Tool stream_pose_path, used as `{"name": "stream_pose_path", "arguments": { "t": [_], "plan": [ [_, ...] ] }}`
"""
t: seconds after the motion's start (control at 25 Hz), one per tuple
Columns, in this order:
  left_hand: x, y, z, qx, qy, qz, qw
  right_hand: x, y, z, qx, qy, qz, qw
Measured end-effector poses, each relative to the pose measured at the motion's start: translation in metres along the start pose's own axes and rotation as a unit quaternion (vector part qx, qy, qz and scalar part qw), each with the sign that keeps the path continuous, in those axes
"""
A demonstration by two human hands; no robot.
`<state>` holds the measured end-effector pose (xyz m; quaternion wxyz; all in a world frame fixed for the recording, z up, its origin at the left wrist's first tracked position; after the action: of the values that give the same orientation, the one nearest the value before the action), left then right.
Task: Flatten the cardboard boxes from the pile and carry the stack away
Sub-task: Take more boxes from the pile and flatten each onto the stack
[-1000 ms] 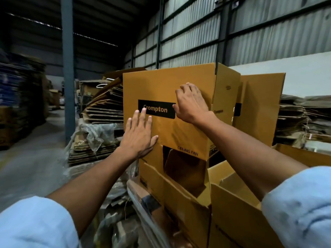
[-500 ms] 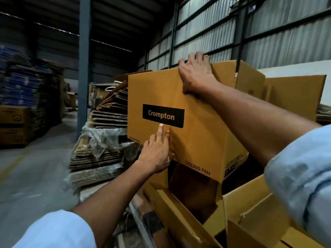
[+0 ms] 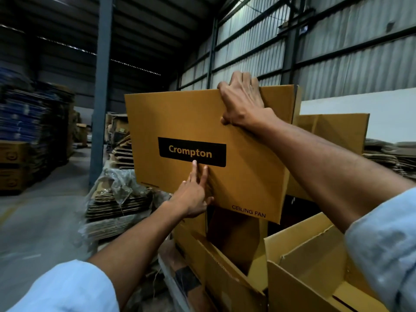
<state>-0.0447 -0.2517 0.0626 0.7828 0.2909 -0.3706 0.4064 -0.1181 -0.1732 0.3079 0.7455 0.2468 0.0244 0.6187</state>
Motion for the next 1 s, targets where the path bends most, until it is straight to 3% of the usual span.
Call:
{"name": "stream_pose_path", "arguments": {
  "t": [0.28, 0.52, 1.0],
  "plan": [
    [0.082, -0.003, -0.081, 0.011, 0.057, 0.01, 0.998, 0.127, -0.028, -0.008, 0.007, 0.043, 0.063, 0.997],
    [0.158, -0.031, -0.223, 0.039, 0.071, 0.037, 0.996, 0.238, -0.096, -0.039, 0.0, 0.052, 0.139, 0.989],
    [0.2, -0.084, -0.533, 0.189, -0.036, 0.106, 0.975, 0.333, -0.276, -0.171, 0.024, -0.025, 0.323, 0.946]
  ]
}}
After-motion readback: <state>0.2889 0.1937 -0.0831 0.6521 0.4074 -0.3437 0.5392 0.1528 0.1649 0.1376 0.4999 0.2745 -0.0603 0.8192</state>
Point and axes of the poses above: each hand's wrist, its own z-axis towards the middle knuckle, its own x-axis out of the back of the hand, y = z × x, the point moved 7 cm from there along z, towards the middle knuckle, and after that the axes turned 13 degrees about y, right-handed, at the moved point
